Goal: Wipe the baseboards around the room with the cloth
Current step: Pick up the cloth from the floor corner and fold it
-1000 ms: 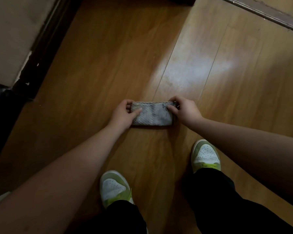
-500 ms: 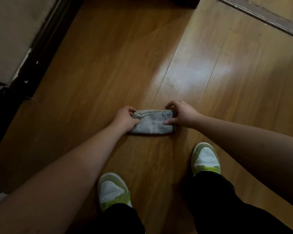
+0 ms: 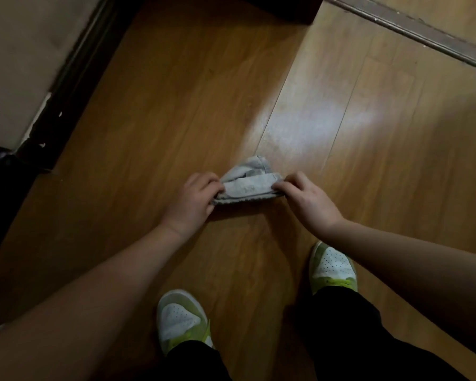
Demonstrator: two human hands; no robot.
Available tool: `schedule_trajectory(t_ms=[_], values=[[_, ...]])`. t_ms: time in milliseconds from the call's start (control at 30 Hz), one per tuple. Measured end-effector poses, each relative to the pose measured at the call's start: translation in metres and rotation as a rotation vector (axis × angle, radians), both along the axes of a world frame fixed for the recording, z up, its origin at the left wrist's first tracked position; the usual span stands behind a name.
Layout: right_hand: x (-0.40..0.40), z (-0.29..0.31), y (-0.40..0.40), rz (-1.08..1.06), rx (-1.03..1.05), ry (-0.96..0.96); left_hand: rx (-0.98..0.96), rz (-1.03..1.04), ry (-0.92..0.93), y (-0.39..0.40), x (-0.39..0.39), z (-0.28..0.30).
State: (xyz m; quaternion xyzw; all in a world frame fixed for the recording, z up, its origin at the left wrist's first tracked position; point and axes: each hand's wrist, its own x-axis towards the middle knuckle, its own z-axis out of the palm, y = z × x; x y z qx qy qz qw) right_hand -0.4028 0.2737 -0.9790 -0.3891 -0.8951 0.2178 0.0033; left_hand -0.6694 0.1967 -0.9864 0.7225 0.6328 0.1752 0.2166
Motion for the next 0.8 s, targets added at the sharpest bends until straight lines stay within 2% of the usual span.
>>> schedule_trajectory(t_ms=[167,233,367,467,533,633,700,800], values=[[0.01,-0.008,-0.021,0.131,-0.053,-0.109,-0.139,-0.283,0.117,-0.036,0.0,-0.016],[0.011,-0.007,-0.023,0.125,-0.08,-0.165,-0.192,-0.311,0.135,-0.043,-0.002,-0.019],[0.003,-0.005,-0.015,-0.06,-0.13,-0.075,-0.19,-0.104,0.04,-0.036,0.004,-0.02],[-0.016,-0.005,0.004,-0.129,-0.154,-0.024,-0.287,0.119,0.001,-0.02,0.011,-0.023],[-0.032,-0.004,0.017,-0.158,-0.243,-0.023,-0.347,0.198,0.008,-0.011,0.016,-0.025],[-0.054,-0.002,0.033,-0.148,-0.315,-0.083,-0.329,0.158,0.071,-0.006,0.025,-0.024],[-0.063,-0.001,0.038,-0.099,-0.247,-0.12,-0.283,0.117,0.073,-0.008,0.028,-0.023],[-0.059,0.005,0.037,-0.019,-0.092,-0.037,-0.202,0.01,0.085,-0.014,0.029,-0.021]])
